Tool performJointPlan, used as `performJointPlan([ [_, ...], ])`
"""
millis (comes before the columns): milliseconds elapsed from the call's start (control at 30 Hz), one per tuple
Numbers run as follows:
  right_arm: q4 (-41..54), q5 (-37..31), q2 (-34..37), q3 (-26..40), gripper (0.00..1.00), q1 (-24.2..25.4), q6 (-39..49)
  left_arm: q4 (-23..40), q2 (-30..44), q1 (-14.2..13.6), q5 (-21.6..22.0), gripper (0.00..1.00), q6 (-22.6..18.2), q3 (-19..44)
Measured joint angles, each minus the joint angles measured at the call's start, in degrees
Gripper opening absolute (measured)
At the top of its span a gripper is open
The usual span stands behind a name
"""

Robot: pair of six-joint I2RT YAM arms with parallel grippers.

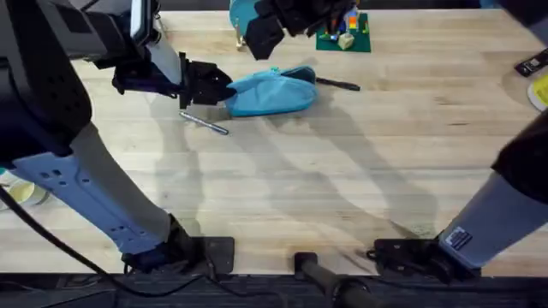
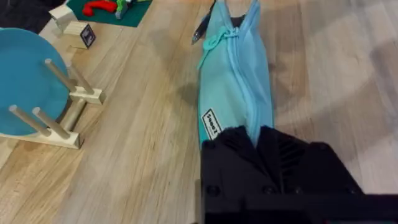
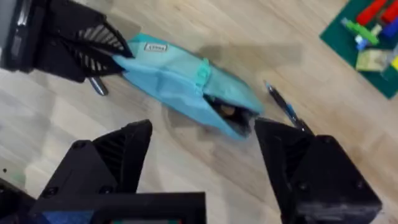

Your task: Unzip the bag, pick up the pens from the table one at a time and place them inside, then zip the bag closed.

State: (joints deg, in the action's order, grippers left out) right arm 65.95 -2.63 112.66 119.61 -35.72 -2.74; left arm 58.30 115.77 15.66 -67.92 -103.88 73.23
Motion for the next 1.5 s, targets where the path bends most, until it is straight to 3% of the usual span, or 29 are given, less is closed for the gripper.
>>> performJointPlan([
  [333,-6.8,2.5,4.2,0.0,0.995,2.0,1.5,0.0,0.0,0.0,0.0,0.042,0.0,0.0],
  [767,-8.4,3.6,11.7,0.0,0.992,2.6,-0.3,0.0,0.0,0.0,0.0,0.042,0.0,0.0],
  [1000,-8.5,3.7,13.2,0.0,0.984,2.6,-3.3,0.0,0.0,0.0,0.0,0.042,0.0,0.0],
  [1500,-7.6,4.0,13.7,0.0,0.846,2.5,-16.4,0.0,0.0,-0.1,0.1,0.042,0.0,0.0],
])
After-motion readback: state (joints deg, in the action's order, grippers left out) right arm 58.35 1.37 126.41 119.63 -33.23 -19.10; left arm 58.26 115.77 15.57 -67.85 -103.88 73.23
